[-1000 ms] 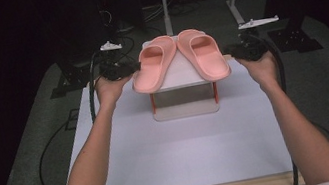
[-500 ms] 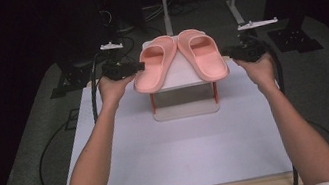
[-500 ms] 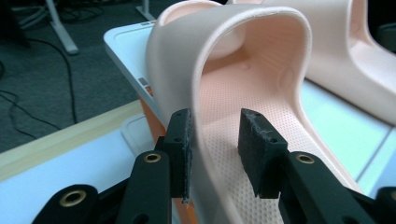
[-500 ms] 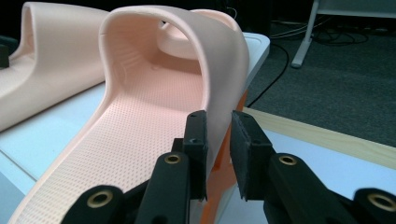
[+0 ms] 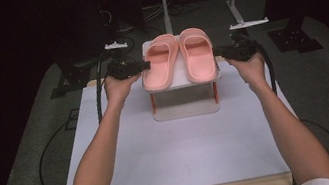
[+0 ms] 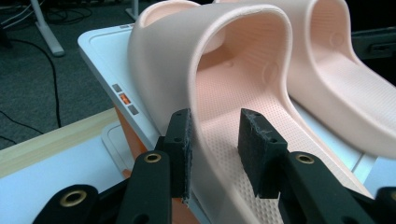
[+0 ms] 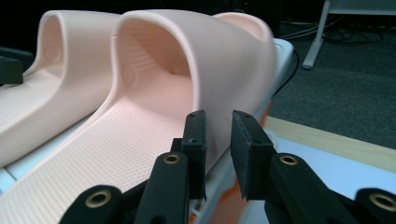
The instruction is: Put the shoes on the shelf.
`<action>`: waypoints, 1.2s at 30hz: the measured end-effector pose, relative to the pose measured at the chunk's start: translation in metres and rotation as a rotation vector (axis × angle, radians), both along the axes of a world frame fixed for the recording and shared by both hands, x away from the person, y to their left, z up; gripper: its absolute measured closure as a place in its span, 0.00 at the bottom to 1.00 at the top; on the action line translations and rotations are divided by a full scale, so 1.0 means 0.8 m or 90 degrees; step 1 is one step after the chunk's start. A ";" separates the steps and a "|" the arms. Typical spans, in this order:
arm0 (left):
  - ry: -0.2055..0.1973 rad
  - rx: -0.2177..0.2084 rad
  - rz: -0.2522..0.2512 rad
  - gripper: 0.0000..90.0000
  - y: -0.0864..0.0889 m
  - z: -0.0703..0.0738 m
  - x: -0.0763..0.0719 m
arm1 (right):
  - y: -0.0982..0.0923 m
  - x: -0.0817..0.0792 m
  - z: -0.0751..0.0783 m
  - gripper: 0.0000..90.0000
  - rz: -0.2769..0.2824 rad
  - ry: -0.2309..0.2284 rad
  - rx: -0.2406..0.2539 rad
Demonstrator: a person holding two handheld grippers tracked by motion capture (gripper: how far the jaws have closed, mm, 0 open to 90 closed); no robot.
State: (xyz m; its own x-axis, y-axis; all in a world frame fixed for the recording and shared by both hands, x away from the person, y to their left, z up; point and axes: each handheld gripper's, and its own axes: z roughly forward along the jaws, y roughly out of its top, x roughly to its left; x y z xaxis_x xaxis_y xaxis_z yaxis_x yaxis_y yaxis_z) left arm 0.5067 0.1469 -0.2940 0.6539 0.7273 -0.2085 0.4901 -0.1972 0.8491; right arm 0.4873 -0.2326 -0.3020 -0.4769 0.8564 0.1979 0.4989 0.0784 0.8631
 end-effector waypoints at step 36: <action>-0.011 -0.033 0.009 0.67 -0.018 -0.008 -0.014 | 0.013 0.026 -0.002 0.79 -0.002 0.001 -0.013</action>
